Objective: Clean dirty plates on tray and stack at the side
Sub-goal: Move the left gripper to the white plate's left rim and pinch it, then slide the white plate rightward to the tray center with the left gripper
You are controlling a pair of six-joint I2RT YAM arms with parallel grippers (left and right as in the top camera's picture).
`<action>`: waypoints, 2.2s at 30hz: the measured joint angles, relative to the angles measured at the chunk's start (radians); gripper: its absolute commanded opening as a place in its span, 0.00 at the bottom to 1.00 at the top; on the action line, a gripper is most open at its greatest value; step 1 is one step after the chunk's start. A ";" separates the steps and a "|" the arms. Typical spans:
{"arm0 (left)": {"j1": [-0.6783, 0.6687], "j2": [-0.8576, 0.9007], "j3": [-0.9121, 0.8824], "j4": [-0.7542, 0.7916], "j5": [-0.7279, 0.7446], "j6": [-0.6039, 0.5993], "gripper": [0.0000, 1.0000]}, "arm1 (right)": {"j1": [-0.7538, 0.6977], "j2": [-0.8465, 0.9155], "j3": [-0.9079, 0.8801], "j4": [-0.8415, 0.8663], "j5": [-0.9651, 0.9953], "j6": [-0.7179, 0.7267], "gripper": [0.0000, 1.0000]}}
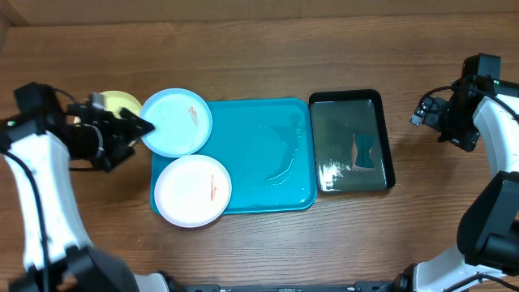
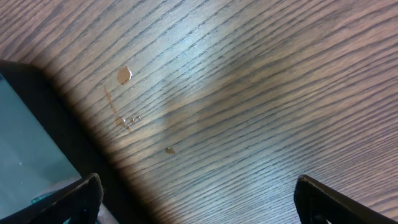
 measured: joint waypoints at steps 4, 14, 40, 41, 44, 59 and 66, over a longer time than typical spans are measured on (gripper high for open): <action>-0.126 -0.091 0.000 -0.062 -0.121 0.008 0.85 | 0.000 0.000 0.000 0.000 0.000 0.000 1.00; -0.276 -0.173 -0.163 0.059 -0.449 -0.087 0.72 | 0.000 0.000 0.000 0.000 0.000 0.001 1.00; -0.275 -0.163 -0.635 0.529 -0.717 -0.210 0.40 | 0.000 0.000 0.000 0.000 0.000 0.000 1.00; -0.275 -0.163 -0.639 0.528 -0.717 -0.211 0.39 | 0.000 0.000 0.000 0.000 0.000 0.001 1.00; -0.275 -0.163 -0.642 0.525 -0.717 -0.211 0.36 | 0.000 0.000 0.000 0.000 0.000 0.000 1.00; -0.275 -0.162 -0.688 0.489 -0.705 -0.214 0.32 | 0.000 0.000 0.000 0.000 0.000 0.000 1.00; -0.275 -0.161 -0.706 0.492 -0.694 -0.214 0.13 | 0.000 0.000 0.000 0.000 0.000 0.000 1.00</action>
